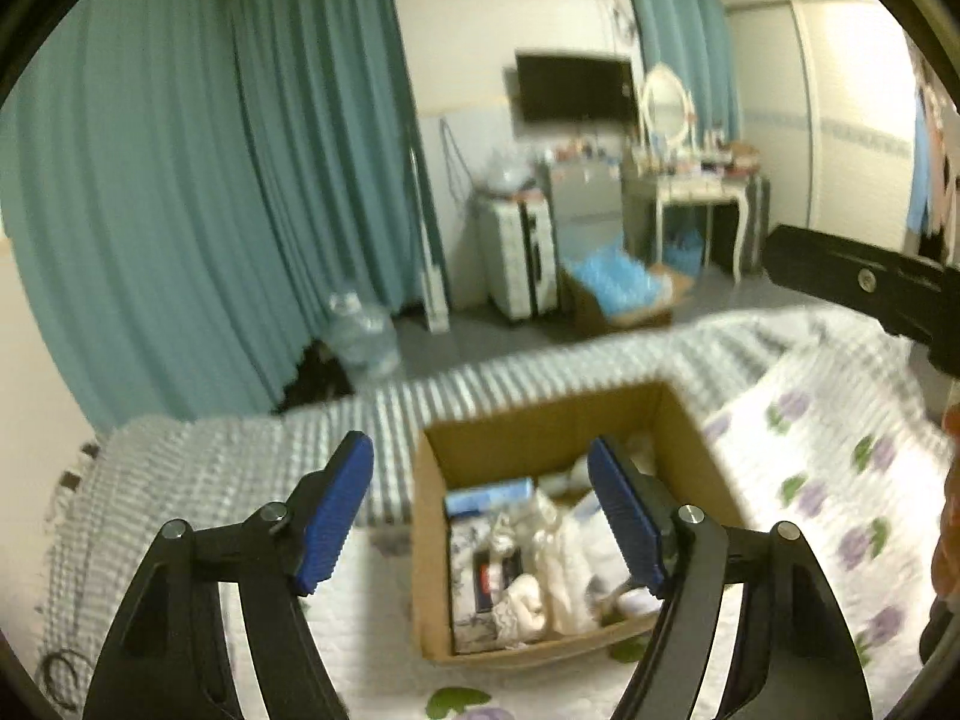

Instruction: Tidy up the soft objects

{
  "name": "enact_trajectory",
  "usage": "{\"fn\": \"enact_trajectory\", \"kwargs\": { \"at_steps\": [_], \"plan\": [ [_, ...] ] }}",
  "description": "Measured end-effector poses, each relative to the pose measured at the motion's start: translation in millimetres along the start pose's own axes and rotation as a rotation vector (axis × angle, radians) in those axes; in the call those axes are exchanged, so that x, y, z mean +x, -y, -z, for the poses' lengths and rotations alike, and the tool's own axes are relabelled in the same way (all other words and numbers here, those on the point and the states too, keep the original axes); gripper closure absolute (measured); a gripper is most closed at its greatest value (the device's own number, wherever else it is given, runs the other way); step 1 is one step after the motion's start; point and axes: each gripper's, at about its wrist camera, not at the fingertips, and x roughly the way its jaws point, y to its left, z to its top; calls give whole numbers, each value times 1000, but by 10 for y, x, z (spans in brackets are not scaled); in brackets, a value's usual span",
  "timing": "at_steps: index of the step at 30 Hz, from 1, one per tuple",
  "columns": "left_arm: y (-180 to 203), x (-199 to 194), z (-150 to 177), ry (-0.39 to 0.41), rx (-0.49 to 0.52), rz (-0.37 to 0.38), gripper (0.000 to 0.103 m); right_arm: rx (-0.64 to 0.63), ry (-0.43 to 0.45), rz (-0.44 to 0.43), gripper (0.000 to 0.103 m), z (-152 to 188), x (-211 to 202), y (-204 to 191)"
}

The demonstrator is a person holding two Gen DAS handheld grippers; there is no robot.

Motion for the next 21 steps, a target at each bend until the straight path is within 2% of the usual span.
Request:
{"fn": "enact_trajectory", "kwargs": {
  "at_steps": [1, 6, 9, 11, 16, 18, 21],
  "plan": [
    [-14, -116, -46, 17, -5, 1, 15, -14, 35, 5, 16, -96, -213, -58],
    [-187, -1075, -321, 178, -52, 16, 11, -52, 152, 2, 2, -416, -1099, -295],
    [-268, -1513, -340, 248, -71, -9, 8, -58, 183, 9, 1, -456, -1544, -407],
    [-303, -1806, -304, 280, -75, -38, 7, -75, 219, 26, 1, -408, -1806, -467],
    [-320, -2355, -69, 367, -97, -90, 6, -180, 235, 103, 0, -156, -2273, -640],
    [-323, -2469, 72, 390, -113, -107, 6, -201, 248, 112, 0, 19, -2393, -668],
    [-275, -2444, 247, 385, -122, -95, 6, -174, 256, 95, 0, 286, -2489, -634]
  ]
}}
